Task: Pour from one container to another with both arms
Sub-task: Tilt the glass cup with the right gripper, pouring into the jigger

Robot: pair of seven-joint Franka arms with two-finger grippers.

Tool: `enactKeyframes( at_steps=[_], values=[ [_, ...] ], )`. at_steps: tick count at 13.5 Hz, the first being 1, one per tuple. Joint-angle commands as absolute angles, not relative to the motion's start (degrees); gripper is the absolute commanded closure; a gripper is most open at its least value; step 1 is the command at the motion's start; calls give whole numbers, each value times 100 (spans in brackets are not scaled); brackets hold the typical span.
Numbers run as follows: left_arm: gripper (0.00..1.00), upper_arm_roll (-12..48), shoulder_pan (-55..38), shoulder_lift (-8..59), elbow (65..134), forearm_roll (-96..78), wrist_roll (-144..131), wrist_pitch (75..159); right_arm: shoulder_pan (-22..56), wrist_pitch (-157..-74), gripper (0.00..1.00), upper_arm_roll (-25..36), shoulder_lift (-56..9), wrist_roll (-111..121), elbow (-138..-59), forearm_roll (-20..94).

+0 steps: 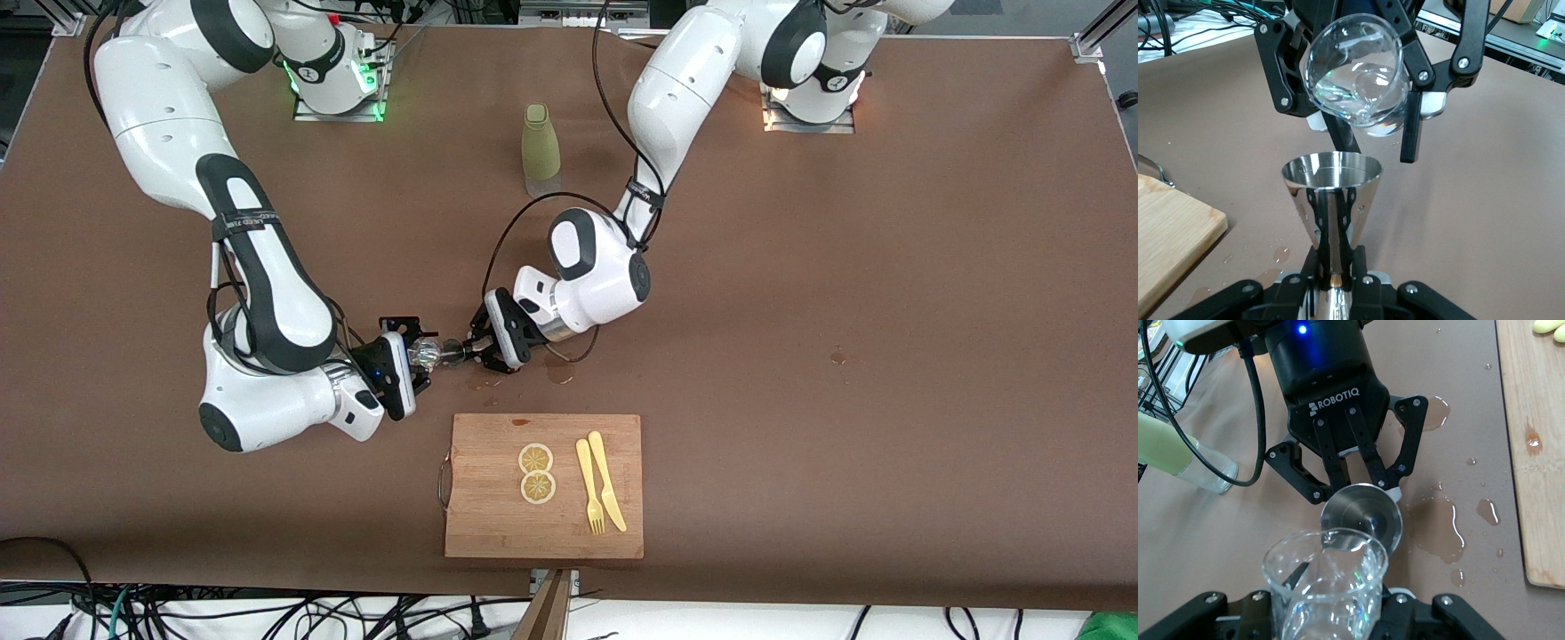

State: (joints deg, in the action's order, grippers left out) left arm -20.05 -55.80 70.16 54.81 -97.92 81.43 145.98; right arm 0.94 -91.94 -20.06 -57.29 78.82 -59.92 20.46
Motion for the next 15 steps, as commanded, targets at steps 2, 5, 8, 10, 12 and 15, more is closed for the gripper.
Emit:
enactKeyframes(
  at_steps=[2, 5, 8, 10, 12, 15],
  values=[
    [100, -2057, -5563, 7163, 5194, -9914, 8103, 14643, 158, -9070, 63, -2118, -5678, 7743, -5924, 1741],
    [100, -2057, -5563, 7163, 5194, -9914, 8104, 14643, 184, -9070, 63, -2109, -5678, 7734, -5933, 1679],
    [100, -2057, -5555, 7163, 5194, -9914, 8104, 14643, 193, -9070, 63, -2118, -5678, 7734, -5924, 1513],
    [100, -2057, -5555, 7163, 5194, -9923, 8104, 14643, 228, -9070, 63, -2118, -5669, 7734, -5924, 1468],
    [100, -2057, -5555, 7163, 5194, -9914, 8104, 14643, 246, -9053, 63, -2118, -5669, 7734, -5915, 1389],
    [100, -2057, -5555, 7163, 5194, -9923, 8112, 14643, 343, -9044, 63, -2118, -5669, 7699, -5862, 1257]
  ],
)
